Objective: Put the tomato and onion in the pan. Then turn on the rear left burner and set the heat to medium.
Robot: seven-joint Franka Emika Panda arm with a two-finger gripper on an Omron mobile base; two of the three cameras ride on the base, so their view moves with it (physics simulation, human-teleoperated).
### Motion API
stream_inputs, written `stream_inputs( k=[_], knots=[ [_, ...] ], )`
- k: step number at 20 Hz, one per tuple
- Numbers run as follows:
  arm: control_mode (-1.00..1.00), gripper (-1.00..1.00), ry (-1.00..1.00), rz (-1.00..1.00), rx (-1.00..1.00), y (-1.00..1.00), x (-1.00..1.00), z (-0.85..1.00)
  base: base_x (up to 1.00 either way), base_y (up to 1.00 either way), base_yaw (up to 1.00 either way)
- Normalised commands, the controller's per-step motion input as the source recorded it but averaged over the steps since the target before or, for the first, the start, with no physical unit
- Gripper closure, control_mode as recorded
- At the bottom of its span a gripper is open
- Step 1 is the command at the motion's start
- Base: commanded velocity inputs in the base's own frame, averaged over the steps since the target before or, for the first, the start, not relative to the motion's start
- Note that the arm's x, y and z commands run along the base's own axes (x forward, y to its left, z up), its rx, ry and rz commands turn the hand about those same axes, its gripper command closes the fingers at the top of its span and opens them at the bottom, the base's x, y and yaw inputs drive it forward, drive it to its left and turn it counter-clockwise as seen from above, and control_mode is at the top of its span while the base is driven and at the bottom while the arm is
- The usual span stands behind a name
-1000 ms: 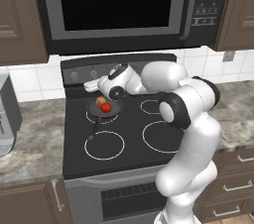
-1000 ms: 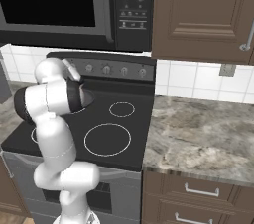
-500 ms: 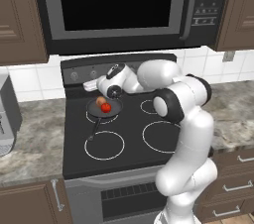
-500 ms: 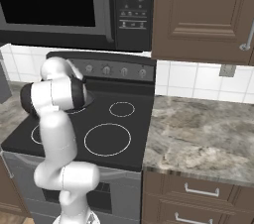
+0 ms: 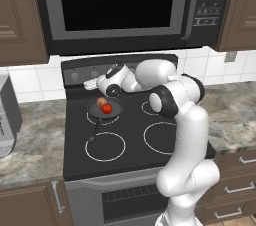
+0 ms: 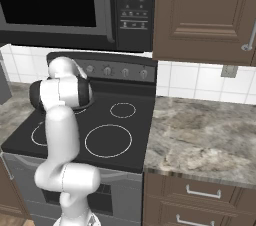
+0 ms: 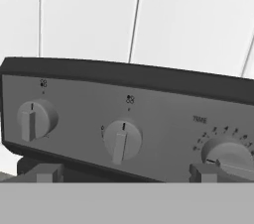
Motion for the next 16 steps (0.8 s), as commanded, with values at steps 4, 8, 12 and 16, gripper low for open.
stream_inputs(
  k=[4, 8, 12, 16],
  knots=[
    [-1.0, -1.0, 0.0, 0.0, 0.0, 0.0, 0.41, -0.1, 0.0, 0.0, 0.0],
    [-1.0, -1.0, 0.0, 0.0, 0.0, 0.0, 0.43, -0.12, 0.0, 0.0, 0.0],
    [-1.0, -1.0, 0.0, 0.0, 0.0, 0.06, 0.5, -0.11, 0.0, 0.0, 0.0],
    [-1.0, -1.0, 0.0, 0.0, -0.02, 0.16, 0.54, -0.09, 0.0, 0.0, 0.0]
  ],
)
